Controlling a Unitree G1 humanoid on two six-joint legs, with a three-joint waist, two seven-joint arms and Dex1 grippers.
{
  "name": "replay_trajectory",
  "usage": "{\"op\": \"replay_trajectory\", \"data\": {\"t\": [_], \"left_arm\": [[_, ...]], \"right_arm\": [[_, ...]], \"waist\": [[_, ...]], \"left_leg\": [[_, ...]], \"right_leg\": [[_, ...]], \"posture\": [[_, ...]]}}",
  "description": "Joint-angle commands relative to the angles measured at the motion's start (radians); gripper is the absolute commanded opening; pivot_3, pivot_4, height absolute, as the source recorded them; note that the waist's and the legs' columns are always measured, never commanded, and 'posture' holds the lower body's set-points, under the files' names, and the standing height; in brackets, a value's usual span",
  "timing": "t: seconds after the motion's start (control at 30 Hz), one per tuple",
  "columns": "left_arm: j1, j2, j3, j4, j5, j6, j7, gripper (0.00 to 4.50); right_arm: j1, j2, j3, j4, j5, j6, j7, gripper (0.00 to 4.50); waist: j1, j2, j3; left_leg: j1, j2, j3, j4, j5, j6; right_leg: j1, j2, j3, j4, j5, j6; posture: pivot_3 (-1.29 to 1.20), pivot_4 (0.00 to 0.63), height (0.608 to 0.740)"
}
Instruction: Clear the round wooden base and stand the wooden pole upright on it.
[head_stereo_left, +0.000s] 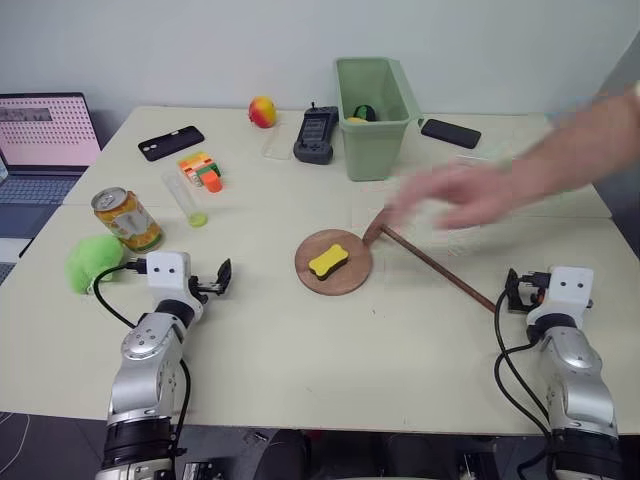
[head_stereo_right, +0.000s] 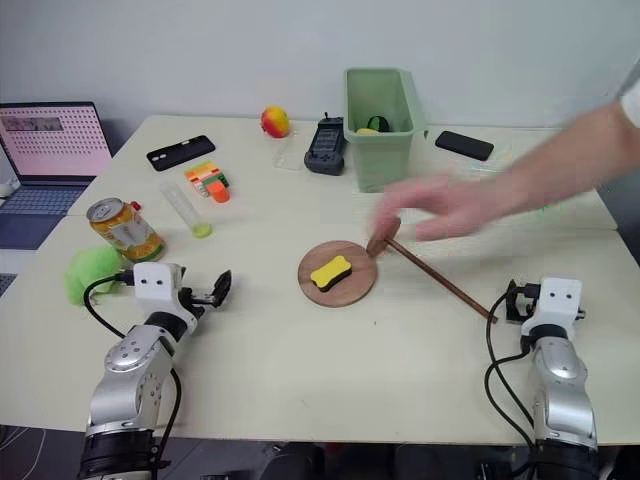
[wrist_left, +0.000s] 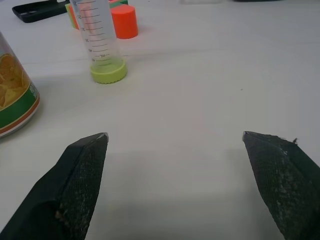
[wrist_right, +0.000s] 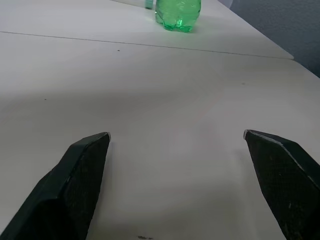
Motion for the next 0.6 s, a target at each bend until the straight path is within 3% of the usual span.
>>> {"op": "replay_trajectory", "data": {"t": [0.03, 0.2, 0.33, 0.5, 0.6], "left_arm": [[-0.007, 0.005, 0.006, -0.015, -0.002, -0.02, -0.004, 4.5], [0.018, 0.024, 0.015, -0.086, -0.052, 0.018, -0.057, 4.5], [0.061, 0.116, 0.035, -0.228, -0.14, 0.147, -0.158, 4.5], [0.063, 0.22, 0.043, -0.371, -0.295, 0.355, -0.253, 4.5], [0.039, 0.288, -0.051, -0.414, -0.259, 0.392, -0.3, 4.5]], "right_arm": [[-0.017, -0.016, -0.005, -0.028, -0.009, -0.02, -0.002, 4.48], [-0.02, -0.021, 0.003, -0.053, -0.007, -0.013, 0.011, 4.48], [-0.024, -0.055, -0.021, -0.101, 0.034, 0.001, 0.057, 4.48], [-0.051, -0.13, 0.003, -0.205, 0.139, 0.064, 0.225, 4.48], [-0.054, -0.158, 0.027, -0.333, 0.315, 0.164, 0.37, 4.48]], "waist": [[0.0, 0.0, 0.0], [0.0, 0.0, 0.0], [-0.002, 0.0, 0.0], [-0.002, 0.0, 0.0], [-0.002, 0.0, 0.0]], "left_leg": [[0.0, 0.0, 0.0, 0.0, 0.0, 0.0], [0.0, 0.0, 0.0, 0.0, 0.0, 0.0], [0.0, 0.0, 0.0, 0.0, 0.0, 0.0], [0.0, 0.0, -0.001, 0.0, 0.0, 0.0], [0.001, 0.0, -0.002, 0.0, 0.0, 0.0]], "right_leg": [[0.0, 0.0, 0.0, 0.0, 0.0, 0.0], [0.0, 0.0, 0.0, 0.0, 0.0, 0.0], [0.0, 0.0, 0.0, 0.0, 0.0, 0.0], [0.0, 0.0, 0.0, 0.0, 0.0, 0.0], [0.001, 0.001, 0.0, 0.0, 0.0, 0.0]], "posture": [[0.0, 0.15, 0.74], [0.0, 0.15, 0.74], [0.0, 0.15, 0.74], [0.0, 0.15, 0.74], [0.0, 0.15, 0.74]]}}
